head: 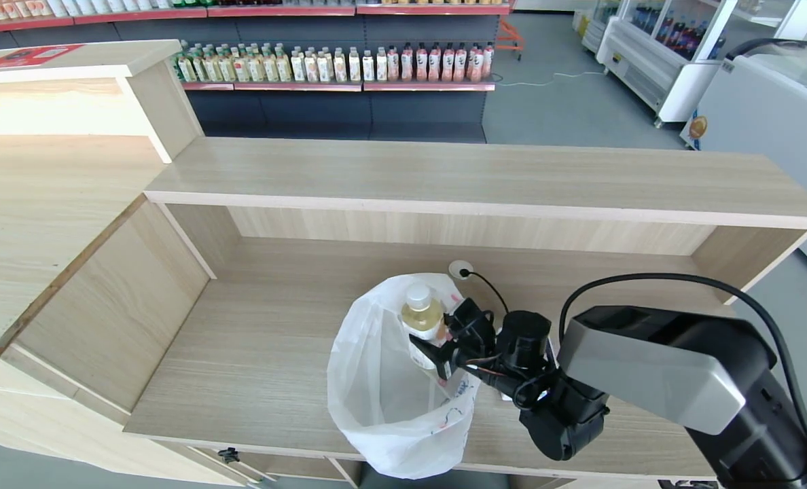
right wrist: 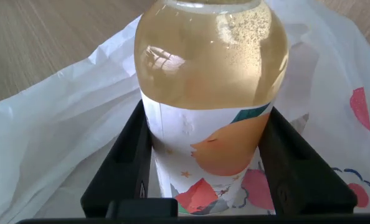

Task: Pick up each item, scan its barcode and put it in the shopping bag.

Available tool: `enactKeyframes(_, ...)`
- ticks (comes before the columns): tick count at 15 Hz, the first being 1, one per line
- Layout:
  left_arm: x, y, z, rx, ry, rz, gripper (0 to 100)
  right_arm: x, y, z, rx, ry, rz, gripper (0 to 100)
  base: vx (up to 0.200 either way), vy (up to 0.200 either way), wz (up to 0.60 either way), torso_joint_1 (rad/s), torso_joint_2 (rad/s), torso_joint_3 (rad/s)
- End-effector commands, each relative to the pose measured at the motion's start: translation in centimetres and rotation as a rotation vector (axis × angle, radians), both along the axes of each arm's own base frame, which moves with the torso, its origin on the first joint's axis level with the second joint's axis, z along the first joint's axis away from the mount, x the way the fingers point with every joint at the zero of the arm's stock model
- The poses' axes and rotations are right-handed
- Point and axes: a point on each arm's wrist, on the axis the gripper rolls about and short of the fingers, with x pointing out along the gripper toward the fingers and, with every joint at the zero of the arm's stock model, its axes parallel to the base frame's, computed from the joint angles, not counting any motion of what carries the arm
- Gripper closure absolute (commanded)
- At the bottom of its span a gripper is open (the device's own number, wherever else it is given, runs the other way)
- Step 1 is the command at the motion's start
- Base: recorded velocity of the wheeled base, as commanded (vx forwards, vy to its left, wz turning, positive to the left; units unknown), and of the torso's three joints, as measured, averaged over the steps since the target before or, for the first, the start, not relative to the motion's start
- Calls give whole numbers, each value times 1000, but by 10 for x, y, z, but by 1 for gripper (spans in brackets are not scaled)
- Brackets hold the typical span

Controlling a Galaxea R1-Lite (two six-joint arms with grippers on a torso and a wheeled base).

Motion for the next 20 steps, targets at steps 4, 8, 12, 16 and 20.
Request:
enactKeyframes(4, 0, 0, 0, -1, 0, 0, 0, 7, 2, -13, -14, -14, -3, 0, 0, 0, 0, 0, 0, 0)
enactKeyframes(8, 0, 0, 0, -1, 0, 2, 0, -1, -2, 15, 52, 17, 2, 0, 0, 0, 0, 0, 0, 0)
enactKeyframes(12, 0, 0, 0, -1, 0, 0, 0, -23, -15, 66, 190, 145, 6, 0, 0, 0, 0, 0, 0, 0)
enactKeyframes(16, 0, 0, 0, -1, 0, 0, 0, -50, -56, 110, 253, 274, -57, 0, 0, 0, 0, 0, 0, 0)
enactKeyframes(20, 0, 0, 0, -1, 0, 0, 0, -98, -120, 149, 245, 260, -188, 0, 0, 0, 0, 0, 0, 0)
